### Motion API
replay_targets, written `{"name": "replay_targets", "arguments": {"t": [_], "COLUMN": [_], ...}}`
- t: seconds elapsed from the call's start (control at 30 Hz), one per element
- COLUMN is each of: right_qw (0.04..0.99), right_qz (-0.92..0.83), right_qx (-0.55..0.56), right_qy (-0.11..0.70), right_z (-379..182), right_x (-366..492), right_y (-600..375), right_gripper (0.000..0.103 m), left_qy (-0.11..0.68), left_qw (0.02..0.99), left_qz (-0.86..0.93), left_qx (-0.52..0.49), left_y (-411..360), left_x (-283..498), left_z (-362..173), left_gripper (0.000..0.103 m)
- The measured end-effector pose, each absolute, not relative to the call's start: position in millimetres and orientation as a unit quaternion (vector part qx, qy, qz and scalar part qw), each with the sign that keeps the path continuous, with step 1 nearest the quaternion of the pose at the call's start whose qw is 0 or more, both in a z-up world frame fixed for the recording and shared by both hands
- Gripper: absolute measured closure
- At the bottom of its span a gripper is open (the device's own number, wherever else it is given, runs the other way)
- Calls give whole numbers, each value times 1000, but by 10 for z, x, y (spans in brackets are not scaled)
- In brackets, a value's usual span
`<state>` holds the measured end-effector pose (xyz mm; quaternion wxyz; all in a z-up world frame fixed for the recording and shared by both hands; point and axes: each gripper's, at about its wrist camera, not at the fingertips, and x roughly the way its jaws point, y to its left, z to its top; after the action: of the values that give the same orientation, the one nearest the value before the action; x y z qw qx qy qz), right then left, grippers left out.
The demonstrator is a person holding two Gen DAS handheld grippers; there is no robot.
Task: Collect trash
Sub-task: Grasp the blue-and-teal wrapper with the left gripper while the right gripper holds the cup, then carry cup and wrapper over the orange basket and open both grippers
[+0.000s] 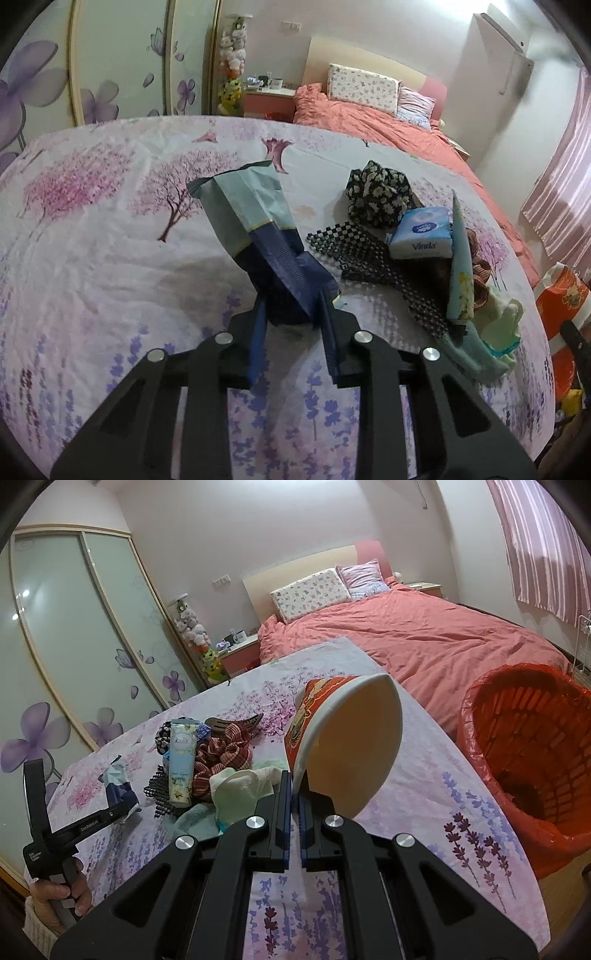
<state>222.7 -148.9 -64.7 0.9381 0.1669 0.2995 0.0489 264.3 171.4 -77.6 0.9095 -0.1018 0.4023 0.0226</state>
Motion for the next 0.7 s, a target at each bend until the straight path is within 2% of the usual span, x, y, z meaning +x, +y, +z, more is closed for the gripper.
{"name": "replay_targets", "arguments": {"t": [0.3, 0.7], "right_qw": [946, 953], "right_qz": [50, 42], "right_qx": [160, 164], "right_qy": [279, 251], "right_z": [-488, -330], "right_x": [2121, 1905], "right_y": [-1512, -1711], "right_gripper": [99, 99], "left_qy": [372, 338], "left_qw": [924, 934], "left_qz": [-5, -98], "left_qx": [-84, -68], "left_y": [1513, 836], "left_x": [2464, 2224], "left_z": [-484, -72], "left_gripper": [76, 76]}}
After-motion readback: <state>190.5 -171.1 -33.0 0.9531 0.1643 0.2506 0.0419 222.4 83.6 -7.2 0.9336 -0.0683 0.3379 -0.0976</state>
